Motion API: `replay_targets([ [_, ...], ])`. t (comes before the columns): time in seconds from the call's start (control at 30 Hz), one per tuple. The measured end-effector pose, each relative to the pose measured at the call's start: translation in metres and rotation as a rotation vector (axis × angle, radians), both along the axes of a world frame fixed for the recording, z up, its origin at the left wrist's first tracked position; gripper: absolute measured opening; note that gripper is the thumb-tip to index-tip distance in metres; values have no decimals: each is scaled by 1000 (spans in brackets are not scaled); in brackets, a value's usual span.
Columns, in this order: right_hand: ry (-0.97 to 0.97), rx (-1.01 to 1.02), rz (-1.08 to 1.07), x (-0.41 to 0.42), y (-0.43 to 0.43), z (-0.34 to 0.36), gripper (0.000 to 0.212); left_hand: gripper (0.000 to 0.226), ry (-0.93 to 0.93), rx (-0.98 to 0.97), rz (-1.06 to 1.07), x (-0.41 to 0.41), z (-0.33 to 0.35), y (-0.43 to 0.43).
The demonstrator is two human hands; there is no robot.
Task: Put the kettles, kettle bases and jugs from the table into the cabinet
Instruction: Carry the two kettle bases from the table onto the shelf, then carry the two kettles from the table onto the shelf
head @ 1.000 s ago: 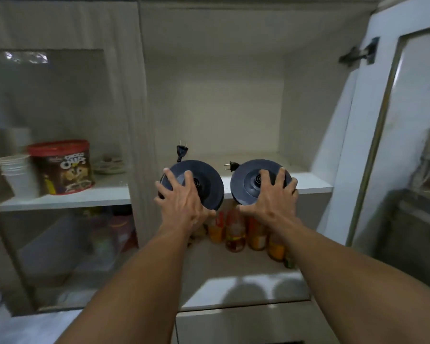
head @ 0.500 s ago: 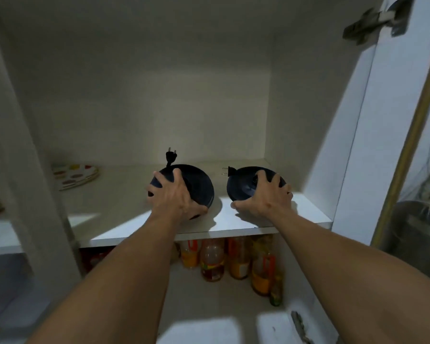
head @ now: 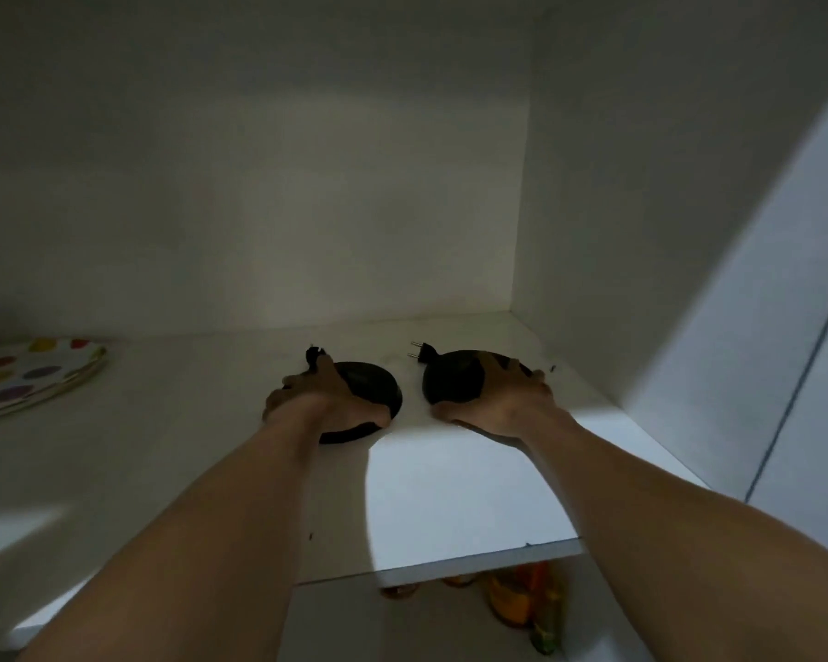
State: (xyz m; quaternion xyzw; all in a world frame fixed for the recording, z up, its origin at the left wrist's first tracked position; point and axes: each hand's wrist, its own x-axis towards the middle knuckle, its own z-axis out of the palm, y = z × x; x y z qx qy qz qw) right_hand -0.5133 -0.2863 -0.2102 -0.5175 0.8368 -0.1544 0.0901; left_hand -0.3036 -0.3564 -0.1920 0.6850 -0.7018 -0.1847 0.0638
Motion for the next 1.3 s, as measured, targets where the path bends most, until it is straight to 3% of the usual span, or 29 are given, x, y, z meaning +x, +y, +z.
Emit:
replay_targets([
  [0.27,-11,6,9,-4,-15,3,115,143,-8,-27,-105,1,-2,-26],
  [0.5,40,26,2,2,-12,2,118,139,12,-19,-77,1,-3,-19],
  [0.67,122,-50,54,12,-1,5,103,115,57,-156,-62,4,5,8],
  [0.9,229,-191,279,55,26,26,84,74,-30,-434,21,35,28,80],
  [1.03,256,-257,424,106,55,30,78,67,-15,-542,115,80,18,144],
  [1.13,193,-293,550,158,91,25,72,65,-111,-583,194,126,11,202],
  [1.3,109,-291,766,257,149,29,74,77,-230,-598,434,213,18,294],
])
